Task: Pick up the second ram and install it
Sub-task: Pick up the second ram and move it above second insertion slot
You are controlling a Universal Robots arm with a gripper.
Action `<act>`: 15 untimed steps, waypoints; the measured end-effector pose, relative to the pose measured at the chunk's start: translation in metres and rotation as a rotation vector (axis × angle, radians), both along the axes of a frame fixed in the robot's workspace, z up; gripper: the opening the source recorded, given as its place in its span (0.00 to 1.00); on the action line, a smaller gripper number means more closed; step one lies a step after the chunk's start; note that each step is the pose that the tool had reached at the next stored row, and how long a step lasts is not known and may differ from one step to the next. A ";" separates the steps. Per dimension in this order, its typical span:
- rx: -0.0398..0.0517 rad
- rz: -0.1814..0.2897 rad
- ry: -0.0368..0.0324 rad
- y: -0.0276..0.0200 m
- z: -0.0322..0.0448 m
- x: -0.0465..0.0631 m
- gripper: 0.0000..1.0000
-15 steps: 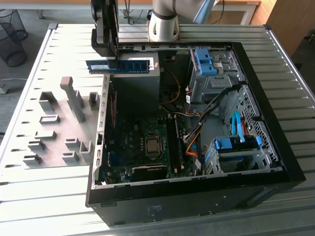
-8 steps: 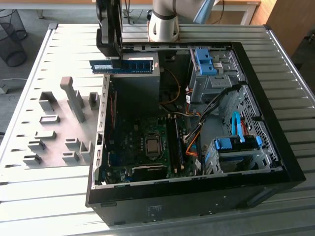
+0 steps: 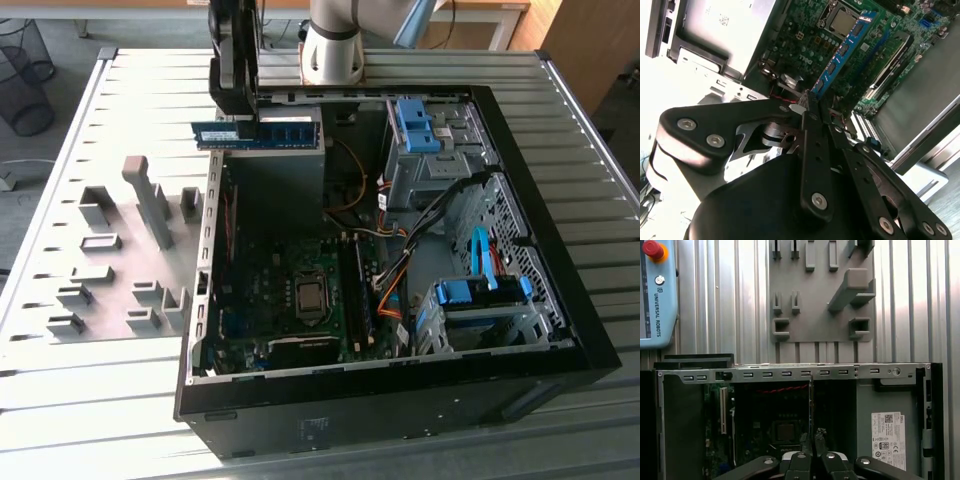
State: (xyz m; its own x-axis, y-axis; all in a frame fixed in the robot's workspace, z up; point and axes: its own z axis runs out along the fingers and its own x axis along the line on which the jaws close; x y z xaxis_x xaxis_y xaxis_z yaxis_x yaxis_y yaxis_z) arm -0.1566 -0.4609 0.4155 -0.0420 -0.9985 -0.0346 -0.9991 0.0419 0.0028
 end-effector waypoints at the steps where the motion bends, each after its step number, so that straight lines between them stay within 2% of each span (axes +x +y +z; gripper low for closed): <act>1: 0.0000 0.000 0.0000 0.0000 0.0000 0.001 0.13; 15: 0.0000 0.000 0.0000 0.0000 0.0000 0.017 0.13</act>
State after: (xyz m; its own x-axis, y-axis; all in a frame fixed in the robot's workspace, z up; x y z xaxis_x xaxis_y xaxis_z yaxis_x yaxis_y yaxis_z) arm -0.1396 -0.4609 0.4154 -0.0420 -0.9985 -0.0347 -0.9991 0.0419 0.0028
